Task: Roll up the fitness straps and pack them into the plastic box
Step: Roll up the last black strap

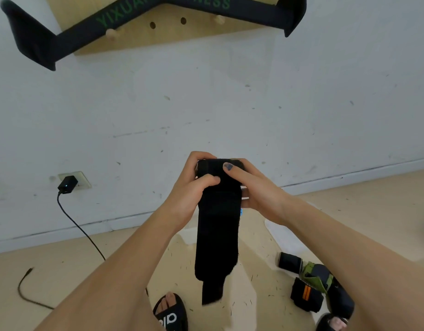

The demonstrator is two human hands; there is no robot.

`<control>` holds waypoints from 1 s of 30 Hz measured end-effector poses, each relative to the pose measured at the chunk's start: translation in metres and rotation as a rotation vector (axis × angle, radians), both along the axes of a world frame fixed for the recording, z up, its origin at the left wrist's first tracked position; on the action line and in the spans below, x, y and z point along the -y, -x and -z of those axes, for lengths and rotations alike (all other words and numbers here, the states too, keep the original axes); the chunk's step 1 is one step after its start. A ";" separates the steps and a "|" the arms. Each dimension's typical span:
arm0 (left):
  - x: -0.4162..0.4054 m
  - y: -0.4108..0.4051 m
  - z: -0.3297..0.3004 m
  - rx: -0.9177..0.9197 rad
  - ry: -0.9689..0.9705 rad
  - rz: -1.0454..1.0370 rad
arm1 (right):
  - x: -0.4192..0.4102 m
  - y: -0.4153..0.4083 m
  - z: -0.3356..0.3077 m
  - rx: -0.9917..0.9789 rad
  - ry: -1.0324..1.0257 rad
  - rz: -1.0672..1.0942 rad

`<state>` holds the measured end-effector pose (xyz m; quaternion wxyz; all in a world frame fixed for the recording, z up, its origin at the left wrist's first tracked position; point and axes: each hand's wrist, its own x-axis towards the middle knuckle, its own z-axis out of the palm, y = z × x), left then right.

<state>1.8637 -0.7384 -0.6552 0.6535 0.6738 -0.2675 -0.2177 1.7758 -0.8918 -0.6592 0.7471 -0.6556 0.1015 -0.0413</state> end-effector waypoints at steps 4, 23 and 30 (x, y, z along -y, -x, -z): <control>0.001 0.003 0.000 -0.022 0.021 0.027 | -0.001 -0.001 0.001 0.068 0.079 0.076; 0.004 0.003 0.005 -0.066 -0.017 0.070 | 0.001 -0.002 0.003 0.114 0.087 0.104; 0.005 0.000 0.005 -0.043 -0.004 0.025 | 0.000 -0.002 0.002 0.077 0.015 0.079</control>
